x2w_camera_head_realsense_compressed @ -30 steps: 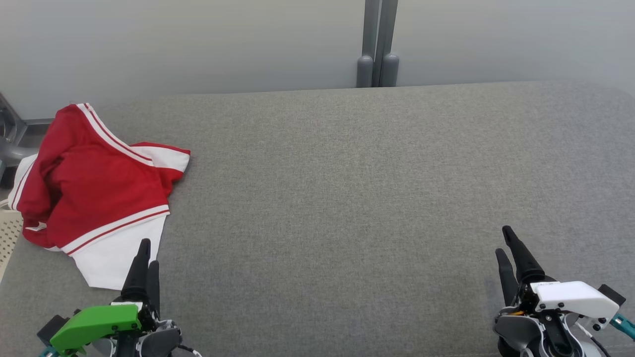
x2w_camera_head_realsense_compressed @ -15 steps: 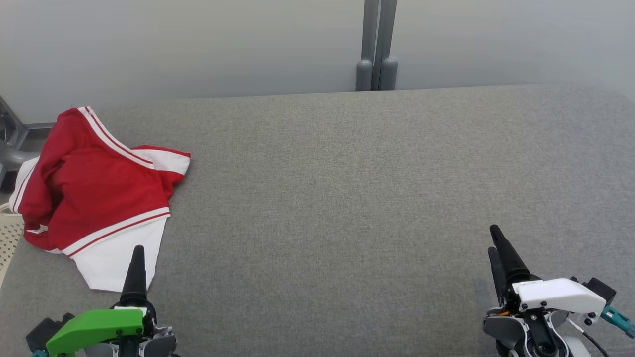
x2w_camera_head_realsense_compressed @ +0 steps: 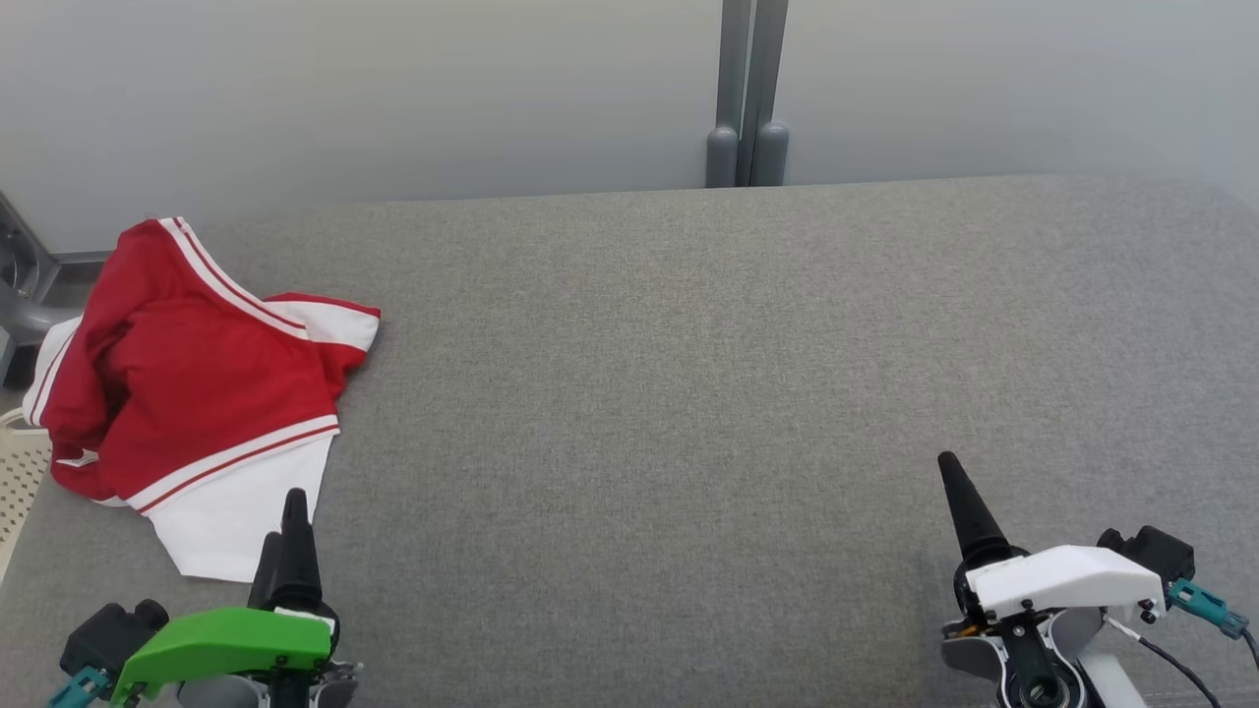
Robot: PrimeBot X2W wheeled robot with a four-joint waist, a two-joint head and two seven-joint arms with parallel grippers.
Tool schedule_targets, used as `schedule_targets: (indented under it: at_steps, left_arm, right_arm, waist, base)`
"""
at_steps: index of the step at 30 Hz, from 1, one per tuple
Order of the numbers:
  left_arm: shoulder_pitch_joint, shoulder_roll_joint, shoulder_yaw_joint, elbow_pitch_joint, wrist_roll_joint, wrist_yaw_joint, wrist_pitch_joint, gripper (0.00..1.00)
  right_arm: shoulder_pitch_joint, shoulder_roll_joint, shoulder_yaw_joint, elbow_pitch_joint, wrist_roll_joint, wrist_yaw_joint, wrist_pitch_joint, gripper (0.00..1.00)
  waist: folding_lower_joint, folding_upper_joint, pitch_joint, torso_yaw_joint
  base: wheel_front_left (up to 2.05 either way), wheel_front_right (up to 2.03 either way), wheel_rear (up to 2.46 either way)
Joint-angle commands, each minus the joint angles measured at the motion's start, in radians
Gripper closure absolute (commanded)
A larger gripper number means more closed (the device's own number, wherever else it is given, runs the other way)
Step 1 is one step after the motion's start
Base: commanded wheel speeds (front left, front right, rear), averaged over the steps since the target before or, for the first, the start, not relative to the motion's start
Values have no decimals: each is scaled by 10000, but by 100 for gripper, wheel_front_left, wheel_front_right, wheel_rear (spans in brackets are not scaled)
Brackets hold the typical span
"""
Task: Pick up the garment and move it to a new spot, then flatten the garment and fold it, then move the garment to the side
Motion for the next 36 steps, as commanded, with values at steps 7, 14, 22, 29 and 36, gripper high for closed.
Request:
schedule_targets:
  at_steps: [7,14,22,29,36]
  left_arm:
    - [23,163,-343,-141,1680,233,-277,0]
    - [-101,421,-765,5,3035,509,-476,0]
    - [-334,659,-1081,164,4256,841,-640,0]
    - [-532,854,-1365,314,5053,914,-705,0]
    - [-706,974,-1670,369,5841,989,-697,0]
  right_arm:
    - [-425,-71,145,350,-1846,3,-295,0]
    - [-639,-78,146,623,-3509,3,-487,0]
    - [-778,-89,158,534,-5112,4,-426,0]
    - [-800,-96,96,373,-6342,4,-257,0]
    - [-639,-101,65,107,-7357,5,-7,0]
  waist:
    - [0,0,-66,10]
    - [0,0,-87,15]
    - [0,0,-88,26]
    - [0,0,-94,41]
    - [0,0,-90,22]
  base:
    - [0,0,0]
    - [0,0,0]
    - [0,0,0]
    - [0,0,0]
    - [0,0,0]
